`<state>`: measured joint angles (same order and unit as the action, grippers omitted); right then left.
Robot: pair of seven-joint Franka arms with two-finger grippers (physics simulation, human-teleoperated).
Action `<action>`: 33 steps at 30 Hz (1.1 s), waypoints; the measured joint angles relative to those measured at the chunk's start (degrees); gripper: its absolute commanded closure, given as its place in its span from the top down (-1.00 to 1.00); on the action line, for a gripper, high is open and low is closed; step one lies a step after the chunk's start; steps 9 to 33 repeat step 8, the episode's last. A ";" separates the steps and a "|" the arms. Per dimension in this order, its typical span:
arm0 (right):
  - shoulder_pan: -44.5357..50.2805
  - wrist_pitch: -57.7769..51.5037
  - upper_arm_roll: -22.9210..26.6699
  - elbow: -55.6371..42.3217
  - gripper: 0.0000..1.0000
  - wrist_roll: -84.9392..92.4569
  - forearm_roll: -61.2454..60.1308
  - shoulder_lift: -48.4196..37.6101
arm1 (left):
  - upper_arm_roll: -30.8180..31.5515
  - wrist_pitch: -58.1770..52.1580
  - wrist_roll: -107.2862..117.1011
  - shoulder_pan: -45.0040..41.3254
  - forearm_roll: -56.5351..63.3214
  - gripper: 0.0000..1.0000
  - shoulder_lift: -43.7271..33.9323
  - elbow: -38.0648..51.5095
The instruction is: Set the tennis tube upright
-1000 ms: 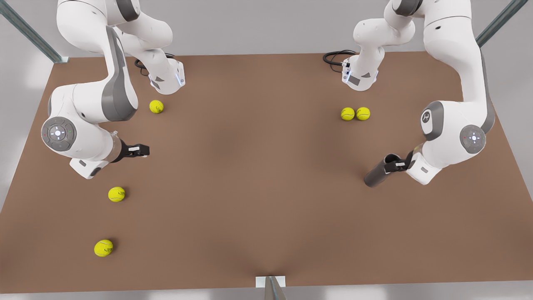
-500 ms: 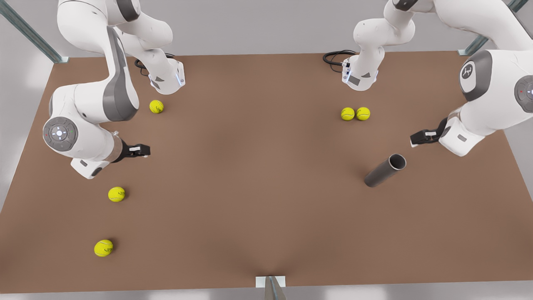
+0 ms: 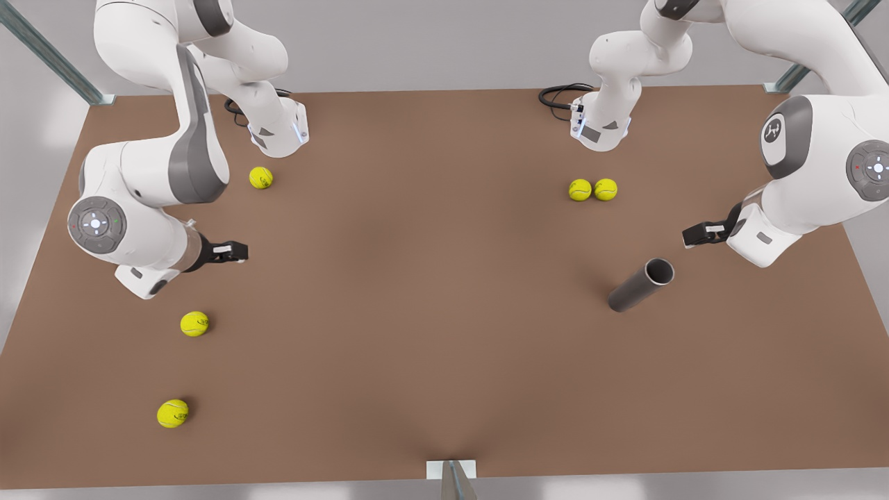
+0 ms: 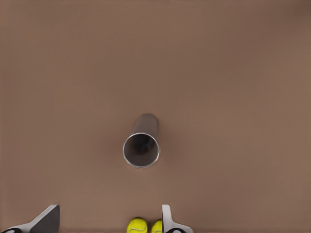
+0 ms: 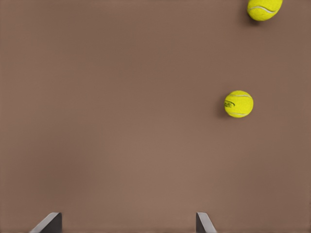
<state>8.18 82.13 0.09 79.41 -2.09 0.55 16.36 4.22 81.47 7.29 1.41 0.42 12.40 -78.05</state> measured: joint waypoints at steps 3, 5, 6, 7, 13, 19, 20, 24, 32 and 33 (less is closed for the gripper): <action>0.10 -0.04 0.00 -0.04 1.00 -0.02 -0.27 0.17 | 0.00 0.00 0.00 0.00 0.01 1.00 0.00 0.00; -0.31 -0.12 0.00 -0.05 1.00 0.06 -0.19 0.17 | 0.00 0.00 0.00 0.00 0.01 1.00 0.00 0.00; -0.42 0.02 0.38 -0.61 1.00 -0.02 -0.11 0.21 | 0.00 0.07 0.00 0.00 0.01 1.00 0.00 0.05; -1.71 0.17 0.44 -1.31 1.00 0.06 -0.20 0.33 | 0.00 0.09 0.00 0.00 0.01 1.00 0.00 0.00; -1.91 0.38 0.36 -1.36 1.00 0.06 -0.25 0.34 | 0.00 0.09 0.00 0.00 0.01 1.00 0.08 0.00; -1.91 0.38 0.36 -1.36 1.00 0.06 -0.25 0.34 | 0.00 0.09 0.00 0.00 0.01 1.00 0.08 0.00; -1.91 0.38 0.36 -1.36 1.00 0.06 -0.25 0.34 | 0.00 0.09 0.00 0.00 0.01 1.00 0.08 0.00; -1.91 0.38 0.36 -1.36 1.00 0.06 -0.25 0.34 | 0.00 0.09 0.00 0.00 0.01 1.00 0.08 0.00; -1.91 0.38 0.36 -1.36 1.00 0.06 -0.25 0.34 | 0.00 0.09 0.00 0.00 0.01 1.00 0.08 0.00; -1.91 0.38 0.36 -1.36 1.00 0.06 -0.25 0.34 | 0.00 0.09 0.00 0.00 0.01 1.00 0.08 0.00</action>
